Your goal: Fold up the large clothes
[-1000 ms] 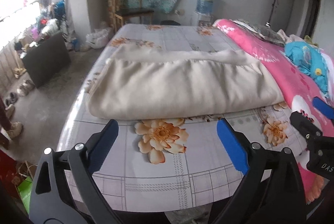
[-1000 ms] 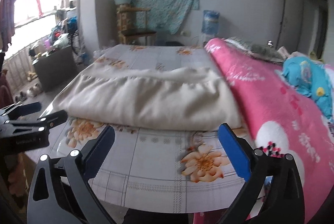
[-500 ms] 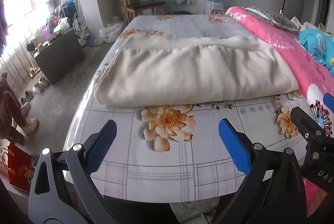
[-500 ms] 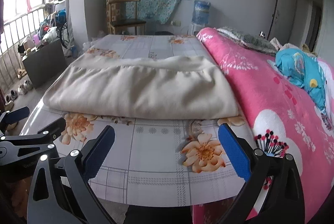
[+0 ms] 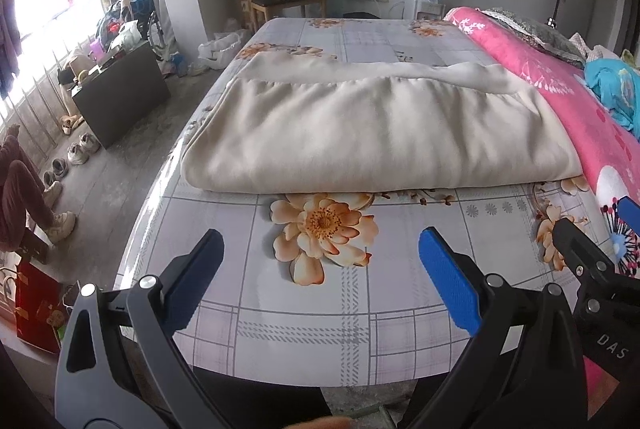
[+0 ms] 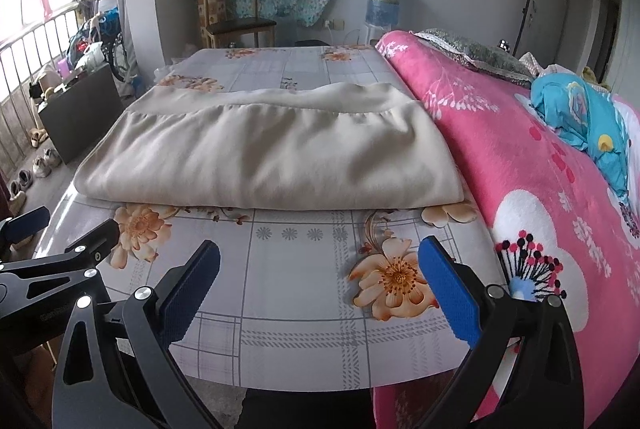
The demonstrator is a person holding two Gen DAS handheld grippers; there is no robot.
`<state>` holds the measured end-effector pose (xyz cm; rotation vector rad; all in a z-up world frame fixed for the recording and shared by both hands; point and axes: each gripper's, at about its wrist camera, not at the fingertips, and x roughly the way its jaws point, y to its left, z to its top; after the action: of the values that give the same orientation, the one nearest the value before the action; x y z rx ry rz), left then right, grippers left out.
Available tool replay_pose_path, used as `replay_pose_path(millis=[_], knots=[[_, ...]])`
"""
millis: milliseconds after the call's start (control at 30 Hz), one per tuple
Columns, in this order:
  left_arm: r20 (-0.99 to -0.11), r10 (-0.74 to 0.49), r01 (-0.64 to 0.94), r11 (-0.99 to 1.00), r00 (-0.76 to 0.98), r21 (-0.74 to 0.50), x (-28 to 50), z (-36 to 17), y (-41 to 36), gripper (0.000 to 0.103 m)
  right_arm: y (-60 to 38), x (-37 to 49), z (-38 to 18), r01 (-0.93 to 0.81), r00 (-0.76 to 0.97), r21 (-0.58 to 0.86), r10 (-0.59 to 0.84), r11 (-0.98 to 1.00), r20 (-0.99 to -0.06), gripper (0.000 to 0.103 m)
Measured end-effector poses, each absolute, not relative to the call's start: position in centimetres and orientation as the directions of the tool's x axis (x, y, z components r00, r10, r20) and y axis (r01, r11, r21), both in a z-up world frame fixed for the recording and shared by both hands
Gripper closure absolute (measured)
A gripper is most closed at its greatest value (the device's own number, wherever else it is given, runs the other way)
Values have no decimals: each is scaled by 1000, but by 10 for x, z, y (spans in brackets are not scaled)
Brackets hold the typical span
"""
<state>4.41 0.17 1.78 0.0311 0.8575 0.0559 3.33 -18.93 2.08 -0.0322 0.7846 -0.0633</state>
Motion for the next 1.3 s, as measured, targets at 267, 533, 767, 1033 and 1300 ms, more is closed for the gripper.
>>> replay_pose_path(millis=[267, 533, 767, 1033, 1300], knots=[[-767, 57, -27, 998, 639, 51, 45, 15, -1, 9, -190, 33, 19, 48, 705, -54, -72, 997, -706, 6], [-768, 52, -26, 999, 638, 46, 45, 14, -1, 9, -191, 33, 21, 49, 706, -53, -72, 997, -705, 6], [-769, 48, -23, 999, 638, 43, 46, 14, -2, 9, -191, 32, 26, 52, 711, -55, -76, 997, -699, 6], [-774, 31, -6, 999, 632, 35, 46, 14, -4, 9, -192, 32, 27, 49, 708, -54, -73, 997, -702, 6], [-777, 22, -3, 1000, 629, 25, 46, 13, -4, 9, -188, 32, 24, 43, 704, -58, -72, 997, -706, 6]])
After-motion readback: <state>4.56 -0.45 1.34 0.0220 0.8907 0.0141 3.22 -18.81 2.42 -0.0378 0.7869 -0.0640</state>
